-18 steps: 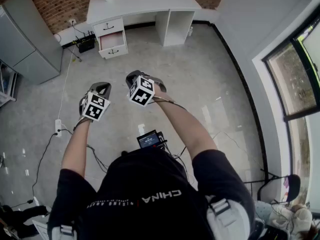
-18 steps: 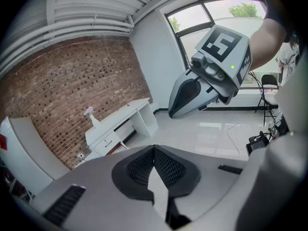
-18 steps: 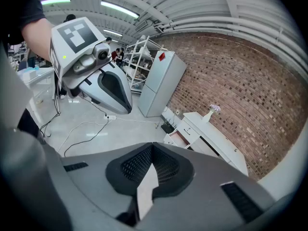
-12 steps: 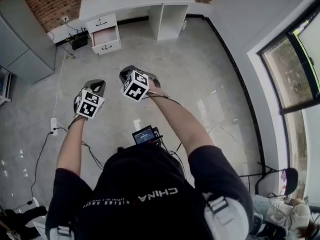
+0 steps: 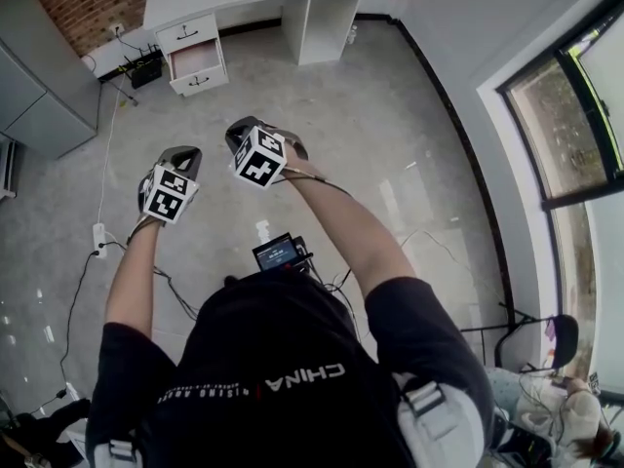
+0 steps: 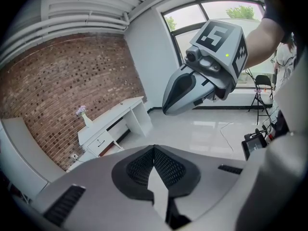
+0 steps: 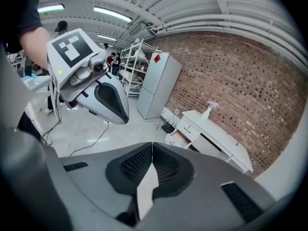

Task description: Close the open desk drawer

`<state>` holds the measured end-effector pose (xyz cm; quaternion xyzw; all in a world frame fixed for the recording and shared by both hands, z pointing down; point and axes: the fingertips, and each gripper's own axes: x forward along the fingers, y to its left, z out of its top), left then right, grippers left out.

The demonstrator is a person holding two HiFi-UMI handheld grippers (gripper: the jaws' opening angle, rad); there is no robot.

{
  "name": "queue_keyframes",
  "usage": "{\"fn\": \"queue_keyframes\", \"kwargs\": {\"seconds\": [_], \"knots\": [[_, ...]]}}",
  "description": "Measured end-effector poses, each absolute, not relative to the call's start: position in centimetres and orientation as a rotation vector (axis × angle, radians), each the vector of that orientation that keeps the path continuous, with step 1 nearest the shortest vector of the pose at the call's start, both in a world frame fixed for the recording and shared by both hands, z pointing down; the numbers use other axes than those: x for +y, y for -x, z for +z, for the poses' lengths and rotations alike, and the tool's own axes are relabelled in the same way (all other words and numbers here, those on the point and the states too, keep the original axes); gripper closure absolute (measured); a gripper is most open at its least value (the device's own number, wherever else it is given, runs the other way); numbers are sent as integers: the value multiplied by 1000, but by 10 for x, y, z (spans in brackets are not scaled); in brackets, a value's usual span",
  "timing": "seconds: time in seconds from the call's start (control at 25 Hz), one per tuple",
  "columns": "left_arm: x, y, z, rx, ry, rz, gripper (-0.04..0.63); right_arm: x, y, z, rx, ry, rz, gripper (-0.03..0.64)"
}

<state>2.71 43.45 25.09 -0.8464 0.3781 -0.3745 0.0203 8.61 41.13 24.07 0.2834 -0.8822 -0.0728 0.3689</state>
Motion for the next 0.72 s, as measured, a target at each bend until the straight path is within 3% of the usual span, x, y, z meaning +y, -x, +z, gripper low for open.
{"fn": "queue_keyframes", "kwargs": {"seconds": [0.72], "knots": [[442, -47, 259, 1141, 2669, -1165, 583, 417, -106, 253, -2271, -713, -145, 600]]}}
